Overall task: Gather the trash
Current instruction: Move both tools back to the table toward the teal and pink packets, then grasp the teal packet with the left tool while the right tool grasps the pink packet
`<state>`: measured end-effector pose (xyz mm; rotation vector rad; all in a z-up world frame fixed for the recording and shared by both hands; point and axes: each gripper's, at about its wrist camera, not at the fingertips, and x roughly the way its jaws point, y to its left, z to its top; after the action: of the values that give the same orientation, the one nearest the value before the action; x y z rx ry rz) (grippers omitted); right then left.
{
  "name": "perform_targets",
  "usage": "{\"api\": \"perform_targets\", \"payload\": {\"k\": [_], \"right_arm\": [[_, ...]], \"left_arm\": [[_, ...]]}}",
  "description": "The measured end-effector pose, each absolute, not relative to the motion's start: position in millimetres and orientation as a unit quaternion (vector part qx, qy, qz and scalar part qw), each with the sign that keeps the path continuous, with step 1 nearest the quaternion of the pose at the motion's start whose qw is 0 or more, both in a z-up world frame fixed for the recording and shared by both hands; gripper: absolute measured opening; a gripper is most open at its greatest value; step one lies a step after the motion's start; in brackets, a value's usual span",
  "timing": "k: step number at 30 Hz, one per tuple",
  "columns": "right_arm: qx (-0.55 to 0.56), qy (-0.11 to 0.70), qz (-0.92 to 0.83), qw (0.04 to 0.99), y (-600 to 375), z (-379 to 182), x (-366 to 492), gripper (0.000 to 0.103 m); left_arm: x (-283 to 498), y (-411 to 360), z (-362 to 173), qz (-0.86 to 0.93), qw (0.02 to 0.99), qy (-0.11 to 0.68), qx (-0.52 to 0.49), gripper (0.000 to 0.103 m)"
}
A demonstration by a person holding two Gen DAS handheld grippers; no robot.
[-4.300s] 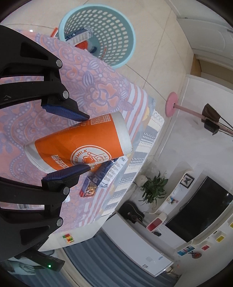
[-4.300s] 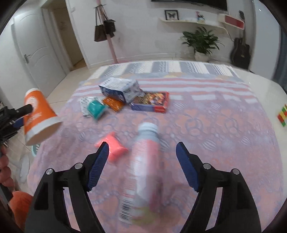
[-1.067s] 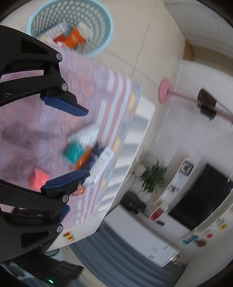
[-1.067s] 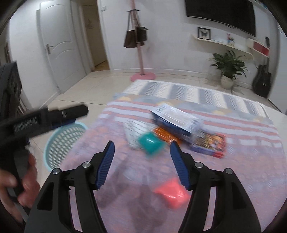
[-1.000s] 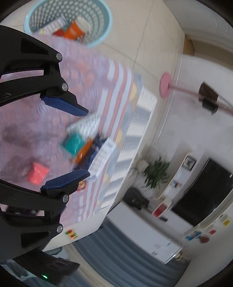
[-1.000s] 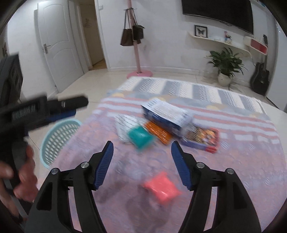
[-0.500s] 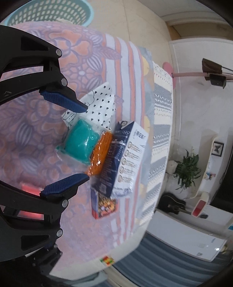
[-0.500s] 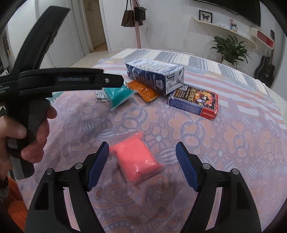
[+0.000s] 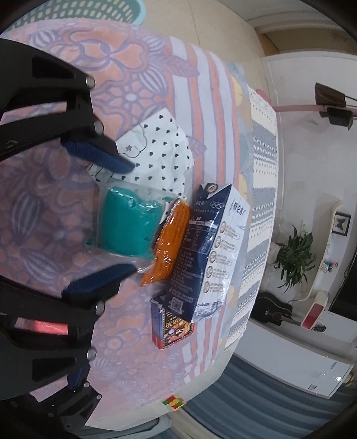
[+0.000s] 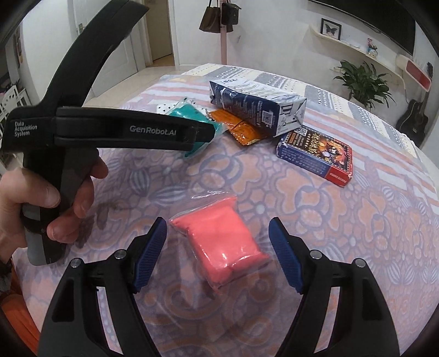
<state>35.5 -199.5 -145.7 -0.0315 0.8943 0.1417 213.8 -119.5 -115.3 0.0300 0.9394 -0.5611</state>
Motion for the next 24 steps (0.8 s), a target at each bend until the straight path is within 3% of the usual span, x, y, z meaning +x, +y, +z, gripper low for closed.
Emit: {"api": "perform_targets", "payload": {"k": [2, 4, 7, 16, 24], "right_arm": [[-0.015, 0.434, 0.066, 0.898, -199.1, -146.0, 35.3, 0.071], [-0.014, 0.438, 0.065, 0.896, -199.3, -147.2, 35.4, 0.053], [-0.019, 0.445, 0.067, 0.893, -197.7, -149.5, 35.7, 0.037], [-0.041, 0.424, 0.068, 0.902, -182.9, -137.3, 27.6, 0.035], [-0.04, 0.359, 0.124, 0.924, -142.5, -80.1, 45.7, 0.035]], "left_arm": [[212.2, -117.8, -114.9, -0.271, 0.85, 0.451, 0.013, 0.046], [211.4, -112.6, -114.0, -0.28, 0.844, 0.457, -0.006, 0.039], [208.6, -103.9, -109.7, -0.283, 0.843, 0.457, -0.027, 0.033], [194.4, -65.0, -56.7, -0.272, 0.865, 0.418, -0.051, 0.032], [166.8, 15.7, -19.7, -0.214, 0.893, 0.385, -0.093, 0.032]]}}
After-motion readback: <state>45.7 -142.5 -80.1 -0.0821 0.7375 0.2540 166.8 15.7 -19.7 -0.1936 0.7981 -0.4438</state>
